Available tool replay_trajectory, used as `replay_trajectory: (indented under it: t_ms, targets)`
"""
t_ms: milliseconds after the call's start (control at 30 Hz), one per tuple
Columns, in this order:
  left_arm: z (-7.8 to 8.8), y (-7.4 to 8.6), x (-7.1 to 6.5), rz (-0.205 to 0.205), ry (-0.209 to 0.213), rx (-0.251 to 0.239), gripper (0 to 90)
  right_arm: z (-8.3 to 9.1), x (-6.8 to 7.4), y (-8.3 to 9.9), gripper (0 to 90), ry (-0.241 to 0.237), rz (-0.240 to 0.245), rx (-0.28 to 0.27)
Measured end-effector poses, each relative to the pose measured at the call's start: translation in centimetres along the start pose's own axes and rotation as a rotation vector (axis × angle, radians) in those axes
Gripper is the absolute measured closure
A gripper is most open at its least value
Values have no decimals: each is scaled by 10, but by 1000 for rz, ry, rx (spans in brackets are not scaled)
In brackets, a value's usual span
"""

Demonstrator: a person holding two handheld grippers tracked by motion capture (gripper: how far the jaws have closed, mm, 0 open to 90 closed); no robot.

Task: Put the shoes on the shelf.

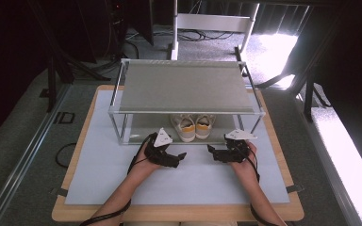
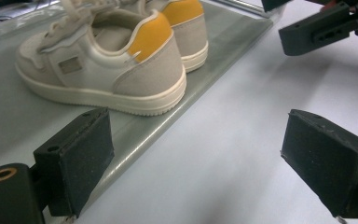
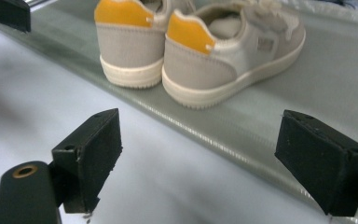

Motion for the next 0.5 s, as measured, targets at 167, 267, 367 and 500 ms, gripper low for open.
replay_trajectory:
  t_ms: [167,267,367,500]
  targets:
    - [9,5,2,0,-14,-24,86,6,0,12,138,-3,7,-6]
    - [15,9,5,-6,-27,-35,86,11,0,19,138,2,11,-3]
    - [22,15,9,7,-29,-44,86,18,0,27,138,3,17,1]
    - [29,23,15,17,-44,-48,86,25,-2,39,138,14,5,7]
Point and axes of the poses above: each handheld gripper's, and its own axes: z roughly backward along the jaws, y roughly out of its underside, x roughly to its left, the point moved 10 cm from there along -z, roughly forward along the jaws, and after that the axes turned 15 degrees about z, right-handed, at the moved point
